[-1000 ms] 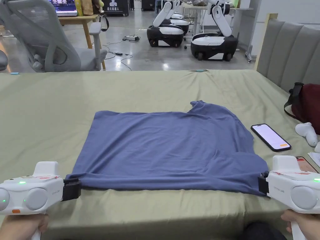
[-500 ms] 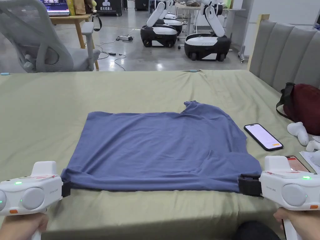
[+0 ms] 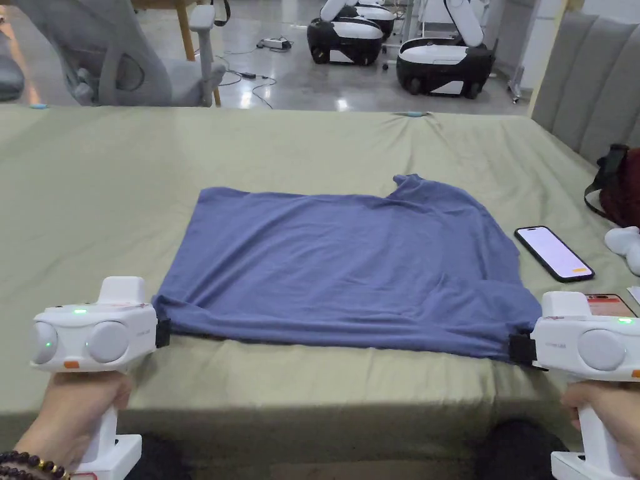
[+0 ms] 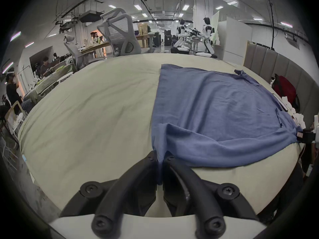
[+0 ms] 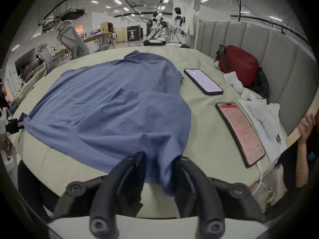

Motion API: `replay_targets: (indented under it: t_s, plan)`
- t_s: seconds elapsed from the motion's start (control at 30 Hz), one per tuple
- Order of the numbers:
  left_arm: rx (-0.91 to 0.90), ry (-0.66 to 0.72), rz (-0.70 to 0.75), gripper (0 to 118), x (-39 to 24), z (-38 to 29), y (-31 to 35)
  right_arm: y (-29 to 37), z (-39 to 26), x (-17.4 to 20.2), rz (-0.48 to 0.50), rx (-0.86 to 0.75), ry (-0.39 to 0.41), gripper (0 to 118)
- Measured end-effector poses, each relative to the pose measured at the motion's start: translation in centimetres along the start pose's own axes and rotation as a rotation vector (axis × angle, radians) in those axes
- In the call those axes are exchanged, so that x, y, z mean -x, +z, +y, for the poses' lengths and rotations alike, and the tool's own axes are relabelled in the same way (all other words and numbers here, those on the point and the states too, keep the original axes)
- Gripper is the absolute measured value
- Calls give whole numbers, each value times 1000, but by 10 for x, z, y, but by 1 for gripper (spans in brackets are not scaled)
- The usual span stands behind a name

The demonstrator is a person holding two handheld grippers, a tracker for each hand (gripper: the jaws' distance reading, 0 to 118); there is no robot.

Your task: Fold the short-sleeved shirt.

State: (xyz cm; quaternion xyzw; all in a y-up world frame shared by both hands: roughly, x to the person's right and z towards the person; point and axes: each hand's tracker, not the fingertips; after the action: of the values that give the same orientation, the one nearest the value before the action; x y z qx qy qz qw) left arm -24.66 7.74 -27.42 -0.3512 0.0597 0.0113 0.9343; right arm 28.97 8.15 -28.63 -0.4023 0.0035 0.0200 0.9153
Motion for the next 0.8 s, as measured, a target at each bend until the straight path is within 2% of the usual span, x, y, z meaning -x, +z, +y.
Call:
replay_targets:
  t_s: [0.03, 0.2, 0.47, 0.67, 0.8]
  plan:
    - [1, -3, -1, 4, 0, 0, 1, 0, 0, 1, -4, -7, 10, 8]
    - [-15, -2, -5, 4, 4, 15, 10, 18, 11, -8, -3, -91, -21, 8]
    - [-129, 14, -8, 4, -14, 110, -3, 13, 111, -10, -19, -209, -7, 8]
    - [-100, 17, 20, 4, -30, 166, -79, -61, 184, -9, -40, -187, -17, 8]
    - [12, -41, 62, 4, -45, 174, -142, -129, 203, -9, -39, -73, -53, 8]
